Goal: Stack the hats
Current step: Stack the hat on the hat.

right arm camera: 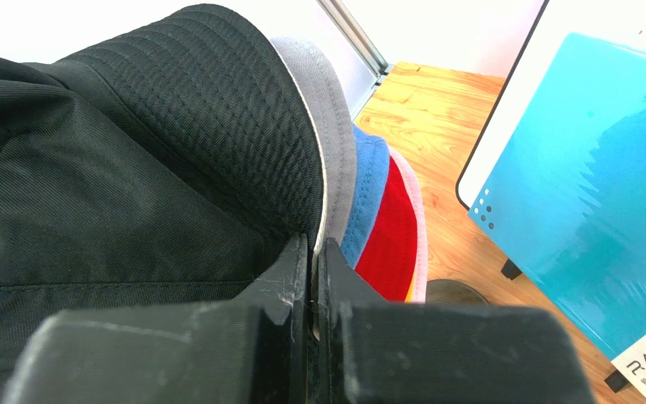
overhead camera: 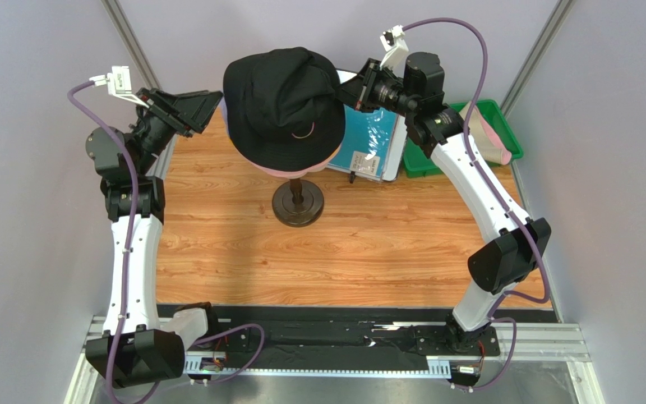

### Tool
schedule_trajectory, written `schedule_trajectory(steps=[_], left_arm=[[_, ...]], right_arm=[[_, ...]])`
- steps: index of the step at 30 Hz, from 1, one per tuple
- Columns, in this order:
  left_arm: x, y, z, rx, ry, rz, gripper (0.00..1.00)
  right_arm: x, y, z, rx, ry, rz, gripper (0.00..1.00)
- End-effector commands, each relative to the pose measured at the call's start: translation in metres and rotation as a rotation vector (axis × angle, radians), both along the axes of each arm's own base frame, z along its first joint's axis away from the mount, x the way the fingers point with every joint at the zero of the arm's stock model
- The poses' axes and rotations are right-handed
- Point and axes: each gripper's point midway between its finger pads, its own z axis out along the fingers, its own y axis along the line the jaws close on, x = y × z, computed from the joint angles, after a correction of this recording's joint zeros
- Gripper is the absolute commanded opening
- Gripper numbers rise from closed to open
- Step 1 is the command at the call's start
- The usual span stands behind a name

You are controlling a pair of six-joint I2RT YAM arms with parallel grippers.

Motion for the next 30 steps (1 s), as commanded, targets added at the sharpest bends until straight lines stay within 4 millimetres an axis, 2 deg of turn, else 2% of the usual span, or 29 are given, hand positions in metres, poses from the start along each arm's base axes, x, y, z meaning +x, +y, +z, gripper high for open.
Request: schedule_trajectory(steps=[1, 5, 11, 14, 20, 24, 28, 30], left_arm=[[-0.017, -0.005, 0.032, -0.031, -0.099, -0.046, 0.71], [0.000, -0.006, 0.028, -0.036, -0.066, -0.081, 0.70], [0.010, -0.007, 0.031, -0.039, -0.048, -0.110, 0.70], [0.018, -0.005, 0.025, -0.032, -0.014, -0.099, 0.70], [0.019, -0.025, 0.025, -0.011, -0.018, -0.157, 0.69], [0.027, -0.027, 0.019, -0.009, 0.019, -0.147, 0.69], [0.028, -0.031, 0.016, -0.002, 0.026, -0.164, 0.68], [0.026, -0.037, 0.019, -0.002, 0.008, -0.187, 0.65]], right_arm=[[-0.005, 0.007, -0.021, -0.054, 0.054, 0.037, 0.00], [-0.006, 0.006, -0.017, -0.047, 0.044, 0.038, 0.00], [-0.009, 0.005, -0.013, -0.039, 0.043, 0.042, 0.00], [-0.010, 0.006, -0.011, -0.030, 0.038, 0.047, 0.00], [-0.011, 0.007, -0.012, -0.026, 0.039, 0.048, 0.00], [-0.013, 0.005, -0.008, -0.024, 0.034, 0.048, 0.00], [-0.015, 0.005, -0.006, -0.025, 0.027, 0.052, 0.00], [-0.015, 0.005, -0.006, -0.023, 0.030, 0.051, 0.00]])
